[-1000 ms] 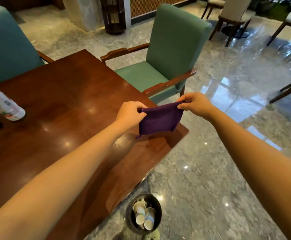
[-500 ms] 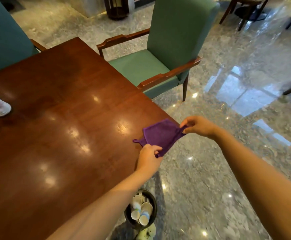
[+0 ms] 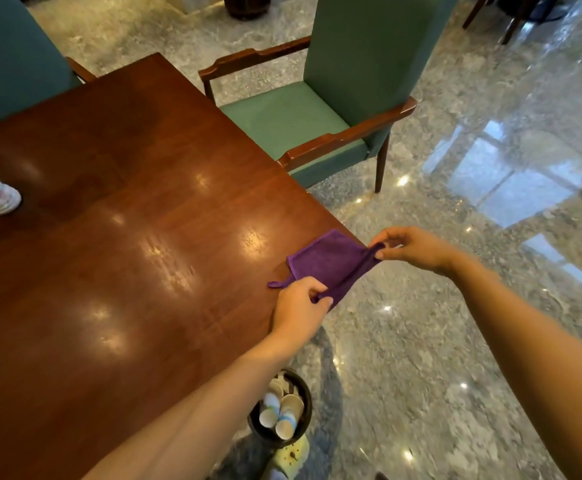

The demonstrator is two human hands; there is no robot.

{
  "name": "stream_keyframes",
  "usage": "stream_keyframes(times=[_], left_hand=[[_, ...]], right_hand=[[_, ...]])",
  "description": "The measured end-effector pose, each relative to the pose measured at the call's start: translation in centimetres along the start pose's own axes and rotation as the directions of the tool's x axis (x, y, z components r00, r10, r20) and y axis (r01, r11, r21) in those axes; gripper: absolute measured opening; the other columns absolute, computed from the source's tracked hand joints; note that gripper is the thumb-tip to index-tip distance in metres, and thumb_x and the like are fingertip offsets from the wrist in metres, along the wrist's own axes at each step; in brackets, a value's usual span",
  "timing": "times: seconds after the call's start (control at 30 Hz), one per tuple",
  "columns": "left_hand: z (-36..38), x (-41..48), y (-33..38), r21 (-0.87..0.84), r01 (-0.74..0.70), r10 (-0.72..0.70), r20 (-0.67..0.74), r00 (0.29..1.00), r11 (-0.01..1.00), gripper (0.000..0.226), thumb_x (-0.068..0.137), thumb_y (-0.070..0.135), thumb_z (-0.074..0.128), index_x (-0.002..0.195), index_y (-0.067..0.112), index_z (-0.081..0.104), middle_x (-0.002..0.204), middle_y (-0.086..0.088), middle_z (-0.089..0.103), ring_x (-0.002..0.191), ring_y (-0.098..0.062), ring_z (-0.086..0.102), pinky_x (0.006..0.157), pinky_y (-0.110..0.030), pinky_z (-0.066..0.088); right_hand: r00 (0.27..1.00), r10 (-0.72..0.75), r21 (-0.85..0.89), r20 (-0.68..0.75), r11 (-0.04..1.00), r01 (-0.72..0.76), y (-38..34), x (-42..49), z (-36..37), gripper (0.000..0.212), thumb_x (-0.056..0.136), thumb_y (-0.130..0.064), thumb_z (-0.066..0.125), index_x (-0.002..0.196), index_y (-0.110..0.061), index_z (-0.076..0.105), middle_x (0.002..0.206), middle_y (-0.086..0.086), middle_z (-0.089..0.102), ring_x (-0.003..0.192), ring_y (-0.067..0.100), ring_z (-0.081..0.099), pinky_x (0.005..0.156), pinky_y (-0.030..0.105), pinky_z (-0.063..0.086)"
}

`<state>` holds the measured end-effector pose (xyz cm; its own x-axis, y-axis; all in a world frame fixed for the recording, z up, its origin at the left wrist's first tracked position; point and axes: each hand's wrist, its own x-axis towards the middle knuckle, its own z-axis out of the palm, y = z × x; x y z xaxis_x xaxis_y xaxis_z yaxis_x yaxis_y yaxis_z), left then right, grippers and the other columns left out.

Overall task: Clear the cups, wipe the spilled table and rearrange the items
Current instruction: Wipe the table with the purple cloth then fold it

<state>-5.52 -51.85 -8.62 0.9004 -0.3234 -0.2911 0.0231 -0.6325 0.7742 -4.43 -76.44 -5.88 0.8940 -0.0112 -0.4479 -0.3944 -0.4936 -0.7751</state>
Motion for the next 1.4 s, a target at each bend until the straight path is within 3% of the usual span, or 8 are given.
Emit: stream_keyframes(times=[0.1, 0.2, 0.33, 0.6, 0.8, 0.93, 1.07, 1.4], left_hand=[[-1.2, 1.2, -0.4, -0.125, 0.102, -0.115, -0.102, 0.988, 0.987, 0.017, 0.08, 0.025, 0.069, 0.096, 0.021, 0.065, 0.082, 0.013, 0.057, 0.075, -0.004, 0.055, 0.063, -0.014, 0.042], [-1.8, 2.1, -0.7, -0.197, 0.166, -0.201, -0.168, 0.965, 0.966, 0.017, 0.082, 0.021, 0.067, 0.099, 0.018, 0.066, 0.087, 0.004, 0.061, 0.083, -0.017, 0.062, 0.078, -0.036, 0.055], [-2.2, 3.4, -1.1, -0.07, 0.141, -0.155, -0.272, 0.95, 0.988, 0.017, 0.086, 0.02, 0.062, 0.101, 0.014, 0.067, 0.099, -0.004, 0.066, 0.084, -0.017, 0.059, 0.078, -0.03, 0.05], [-1.1, 3.5, -1.9, 0.027, 0.109, -0.091, -0.375, 0.922, 0.994, 0.016, 0.092, 0.018, 0.052, 0.104, 0.014, 0.061, 0.105, -0.004, 0.057, 0.093, -0.018, 0.054, 0.076, -0.025, 0.039], [-0.8, 3.1, -2.0, 0.22, 0.096, 0.009, -0.431, 0.902, 0.971, 0.022, 0.09, 0.018, 0.054, 0.112, 0.014, 0.056, 0.114, -0.006, 0.051, 0.114, -0.025, 0.043, 0.093, -0.035, 0.039], [-0.3, 2.1, -2.2, 0.525, -0.271, 0.396, -0.14, 0.907, 0.807, 0.046, 0.093, 0.029, 0.049, 0.137, 0.016, 0.042, 0.144, -0.004, 0.041, 0.136, -0.022, 0.032, 0.112, -0.035, 0.024], [0.4, 2.4, -3.6, 0.558, -0.286, 0.295, 0.077, 0.953, 0.779, 0.056, 0.098, 0.036, 0.035, 0.147, 0.022, 0.012, 0.158, 0.001, 0.005, 0.145, -0.014, -0.003, 0.113, -0.026, -0.002], [1.9, 2.2, -2.9, 0.624, -0.3, 0.29, 0.12, 0.949, 0.722, 0.056, 0.099, 0.037, 0.027, 0.148, 0.019, 0.006, 0.159, -0.002, 0.001, 0.146, -0.016, -0.005, 0.119, -0.033, 0.01]], right_hand=[[0.99, 0.008, 0.082, -0.141, 0.997, 0.004, -0.5, 1.6, 2.1, 0.018, 0.089, -0.015, 0.062, 0.103, -0.003, 0.061, 0.091, 0.009, 0.063, 0.088, 0.02, 0.06, 0.081, 0.027, 0.048], [0.955, -0.051, -0.129, -0.291, 0.991, 0.014, -1.2, 4.0, 4.1, 0.021, 0.091, -0.023, 0.058, 0.102, -0.005, 0.06, 0.09, 0.006, 0.061, 0.084, 0.02, 0.057, 0.073, 0.03, 0.043], [0.907, -0.106, -0.289, -0.407, 0.957, -0.018, -1.5, 6.4, 5.7, 0.025, 0.092, -0.029, 0.055, 0.106, -0.01, 0.062, 0.101, 0.011, 0.065, 0.092, 0.026, 0.06, 0.071, 0.029, 0.04], [0.864, -0.258, -0.412, -0.433, 0.909, 0.065, -1.3, 7.2, 6.5, 0.032, 0.092, -0.037, 0.053, 0.107, -0.012, 0.065, 0.102, 0.011, 0.062, 0.095, 0.027, 0.058, 0.078, 0.037, 0.046], [0.872, -0.246, -0.46, -0.422, 0.888, 0.027, -0.9, 7.1, 6.7, 0.038, 0.094, -0.043, 0.047, 0.106, -0.012, 0.065, 0.103, 0.01, 0.063, 0.093, 0.027, 0.06, 0.075, 0.035, 0.046], [0.91, -0.215, -0.472, -0.355, 0.881, 0.024, -1.0, 6.7, 7.0, 0.039, 0.095, -0.039, 0.046, 0.114, -0.008, 0.059, 0.11, 0.014, 0.059, 0.1, 0.031, 0.057, 0.083, 0.041, 0.049], [0.944, -0.187, -0.503, -0.27, 0.864, 0.027, -0.8, 6.2, 6.7, 0.034, 0.095, -0.032, 0.049, 0.116, -0.006, 0.056, 0.113, 0.015, 0.059, 0.103, 0.031, 0.057, 0.084, 0.039, 0.046], [0.952, -0.172, -0.588, -0.254, 0.809, -0.011, 0.5, 5.0, 5.5, 0.036, 0.1, -0.031, 0.035, 0.117, -0.008, 0.058, 0.102, 0.015, 0.053, 0.091, 0.031, 0.055, 0.083, 0.044, 0.047]])
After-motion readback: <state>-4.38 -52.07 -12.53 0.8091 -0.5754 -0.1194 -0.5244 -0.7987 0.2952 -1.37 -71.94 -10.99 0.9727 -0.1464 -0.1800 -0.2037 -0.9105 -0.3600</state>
